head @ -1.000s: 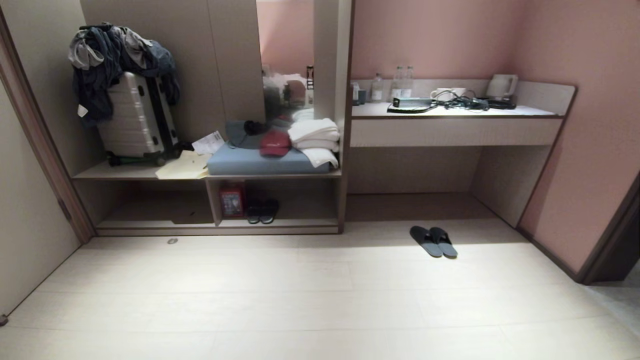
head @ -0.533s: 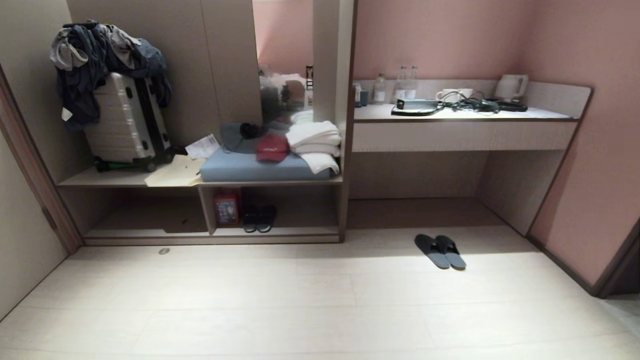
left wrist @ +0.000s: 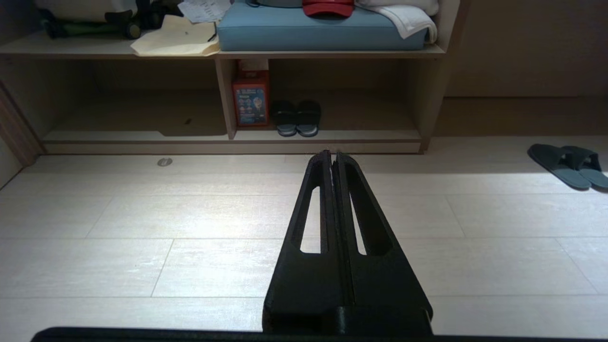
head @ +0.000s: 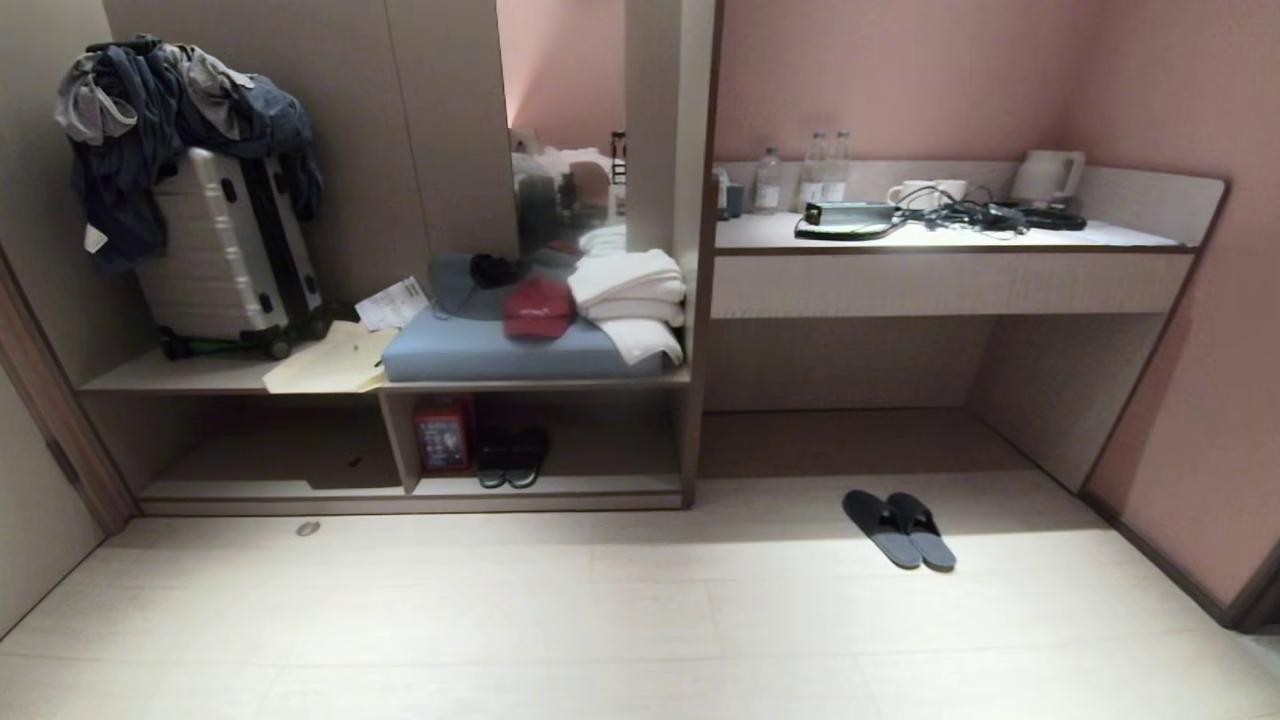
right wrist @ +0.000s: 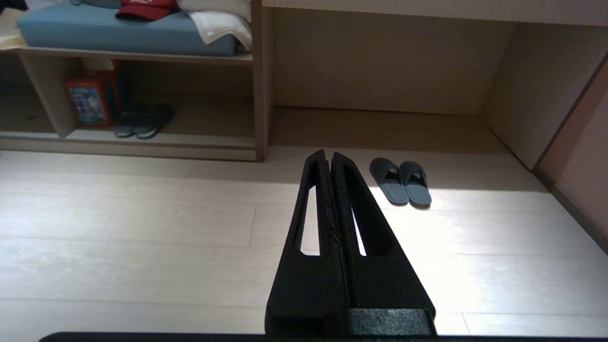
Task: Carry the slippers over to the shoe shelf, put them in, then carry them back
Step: Pick up the slippers on the floor
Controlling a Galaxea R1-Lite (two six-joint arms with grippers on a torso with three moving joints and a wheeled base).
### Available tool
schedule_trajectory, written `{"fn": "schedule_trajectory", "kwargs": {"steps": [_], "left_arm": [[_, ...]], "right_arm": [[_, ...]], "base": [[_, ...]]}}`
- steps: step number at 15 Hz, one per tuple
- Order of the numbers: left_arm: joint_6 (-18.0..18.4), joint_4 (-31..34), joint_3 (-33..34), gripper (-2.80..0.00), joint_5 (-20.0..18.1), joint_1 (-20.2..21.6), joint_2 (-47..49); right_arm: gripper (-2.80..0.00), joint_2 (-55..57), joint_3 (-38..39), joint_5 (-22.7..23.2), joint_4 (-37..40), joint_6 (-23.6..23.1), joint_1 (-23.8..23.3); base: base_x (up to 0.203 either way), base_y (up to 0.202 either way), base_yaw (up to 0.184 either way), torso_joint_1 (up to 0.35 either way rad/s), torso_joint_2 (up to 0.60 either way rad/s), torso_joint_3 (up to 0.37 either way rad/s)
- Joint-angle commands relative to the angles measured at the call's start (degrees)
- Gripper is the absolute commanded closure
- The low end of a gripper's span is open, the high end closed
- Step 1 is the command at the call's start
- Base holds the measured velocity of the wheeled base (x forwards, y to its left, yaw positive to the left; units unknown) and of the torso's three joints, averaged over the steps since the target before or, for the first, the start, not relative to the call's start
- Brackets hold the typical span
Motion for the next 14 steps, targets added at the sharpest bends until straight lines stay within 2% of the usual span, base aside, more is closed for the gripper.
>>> {"fn": "schedule_trajectory", "kwargs": {"steps": [1, 14], "left_arm": [[0.0, 0.0, 0.0, 0.00, 0.0, 0.0, 0.1], [-0.1, 0.0, 0.1, 0.00, 0.0, 0.0, 0.0]], "right_arm": [[0.00, 0.0, 0.0, 0.0, 0.0, 0.0, 0.0], [0.00, 0.0, 0.0, 0.0, 0.0, 0.0, 0.0]], "base": [[0.199, 0.000, -0.004, 0.002, 0.00, -0.006], [0.198, 0.000, -0.001, 0.002, 0.00, 0.001]]}}
